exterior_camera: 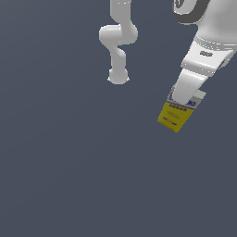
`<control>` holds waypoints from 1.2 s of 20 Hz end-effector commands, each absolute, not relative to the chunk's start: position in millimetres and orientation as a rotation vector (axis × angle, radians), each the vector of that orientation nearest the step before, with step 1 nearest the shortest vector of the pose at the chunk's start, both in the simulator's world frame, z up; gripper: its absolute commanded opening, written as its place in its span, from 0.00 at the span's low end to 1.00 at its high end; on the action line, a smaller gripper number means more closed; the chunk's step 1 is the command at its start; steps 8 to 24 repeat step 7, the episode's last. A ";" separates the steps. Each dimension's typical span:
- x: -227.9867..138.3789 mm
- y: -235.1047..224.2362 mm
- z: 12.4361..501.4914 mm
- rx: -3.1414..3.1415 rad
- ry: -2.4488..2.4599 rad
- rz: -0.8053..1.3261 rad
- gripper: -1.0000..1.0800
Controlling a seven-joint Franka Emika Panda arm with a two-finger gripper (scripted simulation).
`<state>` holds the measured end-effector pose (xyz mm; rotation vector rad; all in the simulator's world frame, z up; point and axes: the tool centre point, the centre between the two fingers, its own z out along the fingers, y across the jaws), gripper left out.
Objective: Pick up the object and move it to a goal position.
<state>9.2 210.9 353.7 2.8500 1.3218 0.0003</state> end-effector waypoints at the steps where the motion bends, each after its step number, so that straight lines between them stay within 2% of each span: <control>1: 11.3 215.1 357.4 2.850 1.321 0.000 0.00; 24: 12.9 217.8 359.5 2.850 1.322 0.000 0.00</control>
